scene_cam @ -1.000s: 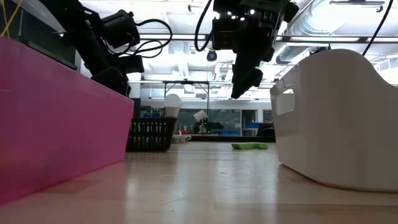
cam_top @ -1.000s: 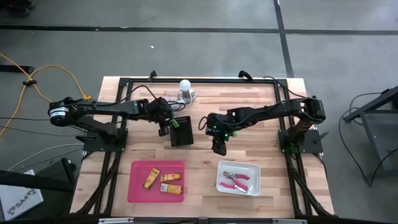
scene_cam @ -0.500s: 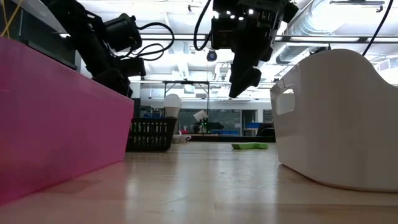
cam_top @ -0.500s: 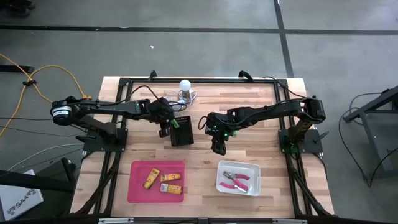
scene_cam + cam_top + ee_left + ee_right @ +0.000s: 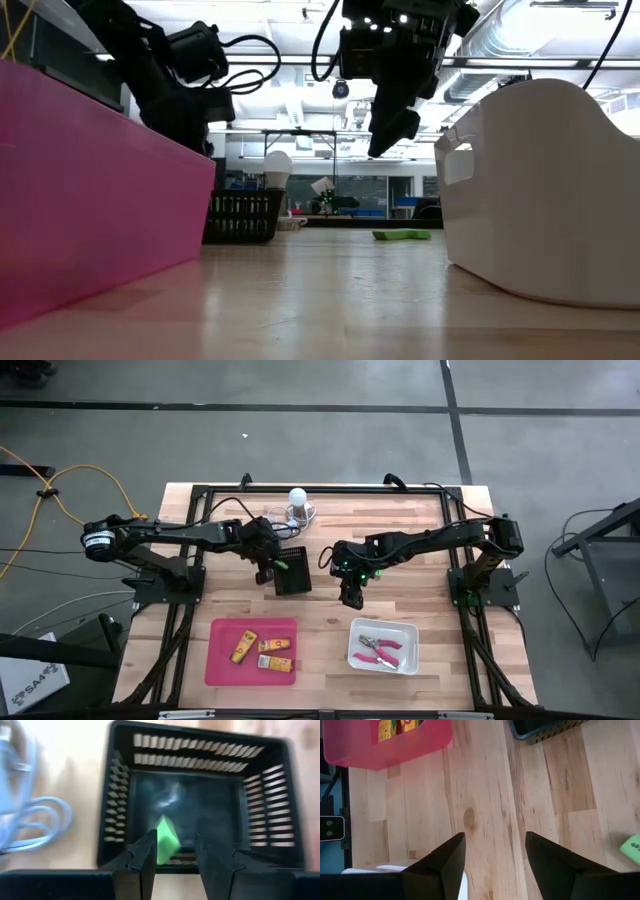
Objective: Pick & Place School Supplies
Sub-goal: Put the green eraser into the black bin
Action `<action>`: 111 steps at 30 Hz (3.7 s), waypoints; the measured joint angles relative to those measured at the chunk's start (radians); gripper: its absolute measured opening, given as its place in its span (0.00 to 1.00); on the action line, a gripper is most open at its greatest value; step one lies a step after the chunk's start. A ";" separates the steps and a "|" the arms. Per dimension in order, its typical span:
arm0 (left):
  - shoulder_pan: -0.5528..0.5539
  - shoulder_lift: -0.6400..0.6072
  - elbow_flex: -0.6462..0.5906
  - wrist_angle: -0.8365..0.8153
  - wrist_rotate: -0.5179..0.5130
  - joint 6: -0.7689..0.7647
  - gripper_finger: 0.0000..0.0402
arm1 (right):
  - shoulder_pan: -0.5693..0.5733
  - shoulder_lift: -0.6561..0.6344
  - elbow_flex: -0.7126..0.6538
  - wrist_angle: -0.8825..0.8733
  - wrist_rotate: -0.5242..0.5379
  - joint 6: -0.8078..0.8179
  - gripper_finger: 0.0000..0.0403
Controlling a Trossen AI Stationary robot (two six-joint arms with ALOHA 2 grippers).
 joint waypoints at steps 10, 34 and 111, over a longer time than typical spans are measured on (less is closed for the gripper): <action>-0.052 0.000 0.000 0.110 0.122 -0.019 0.31 | 0.000 0.000 0.000 0.000 -0.005 0.002 0.49; -0.074 0.000 0.000 -0.050 -0.091 -0.138 0.31 | 0.038 0.000 0.000 0.024 -0.023 0.006 0.49; -0.213 0.049 0.120 0.109 -0.230 -0.172 0.31 | 0.054 0.000 0.000 -0.055 0.144 0.001 0.49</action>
